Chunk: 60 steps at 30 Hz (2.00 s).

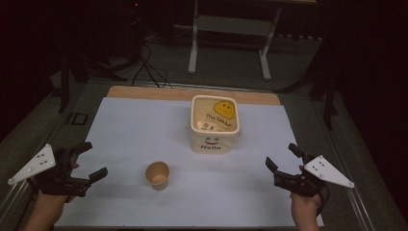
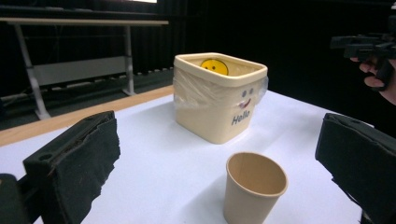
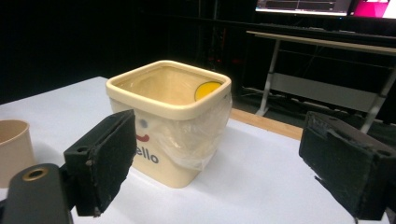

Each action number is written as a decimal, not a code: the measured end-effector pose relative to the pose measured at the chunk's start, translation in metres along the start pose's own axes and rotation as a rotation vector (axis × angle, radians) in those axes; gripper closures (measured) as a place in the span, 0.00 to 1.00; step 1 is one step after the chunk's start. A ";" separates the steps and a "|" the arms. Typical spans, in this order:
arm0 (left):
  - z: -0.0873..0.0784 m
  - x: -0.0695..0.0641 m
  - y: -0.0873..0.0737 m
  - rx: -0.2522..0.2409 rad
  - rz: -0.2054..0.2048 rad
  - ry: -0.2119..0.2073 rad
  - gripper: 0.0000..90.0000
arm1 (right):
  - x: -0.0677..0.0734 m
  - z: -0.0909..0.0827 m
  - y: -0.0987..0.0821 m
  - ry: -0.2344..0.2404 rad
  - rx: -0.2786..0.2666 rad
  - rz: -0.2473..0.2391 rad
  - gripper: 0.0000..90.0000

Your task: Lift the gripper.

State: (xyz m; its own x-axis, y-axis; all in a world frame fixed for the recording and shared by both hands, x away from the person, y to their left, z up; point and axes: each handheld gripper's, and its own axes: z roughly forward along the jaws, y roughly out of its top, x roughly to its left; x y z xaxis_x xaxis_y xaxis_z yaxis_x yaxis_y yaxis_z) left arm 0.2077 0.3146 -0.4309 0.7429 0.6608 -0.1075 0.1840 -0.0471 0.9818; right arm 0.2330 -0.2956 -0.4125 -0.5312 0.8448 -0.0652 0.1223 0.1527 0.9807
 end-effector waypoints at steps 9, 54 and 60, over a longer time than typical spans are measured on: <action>-0.002 0.000 0.008 0.036 -0.012 -0.048 0.01 | -0.001 -0.001 0.002 -0.003 0.009 0.022 0.12; 0.073 -0.051 0.082 0.353 0.195 -0.310 0.01 | 0.004 0.006 0.006 0.081 0.037 0.034 0.12; 0.084 -0.058 0.081 0.415 0.230 -0.322 0.01 | 0.005 0.008 0.005 0.089 0.042 0.037 0.12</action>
State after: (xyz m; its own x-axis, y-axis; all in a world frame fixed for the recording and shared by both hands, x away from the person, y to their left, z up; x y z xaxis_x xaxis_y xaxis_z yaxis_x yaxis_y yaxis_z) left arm 0.2338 0.2093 -0.3580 0.9404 0.3402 -0.0049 0.1838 -0.4958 0.8487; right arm 0.2376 -0.2866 -0.4091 -0.5977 0.8016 -0.0109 0.1772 0.1453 0.9734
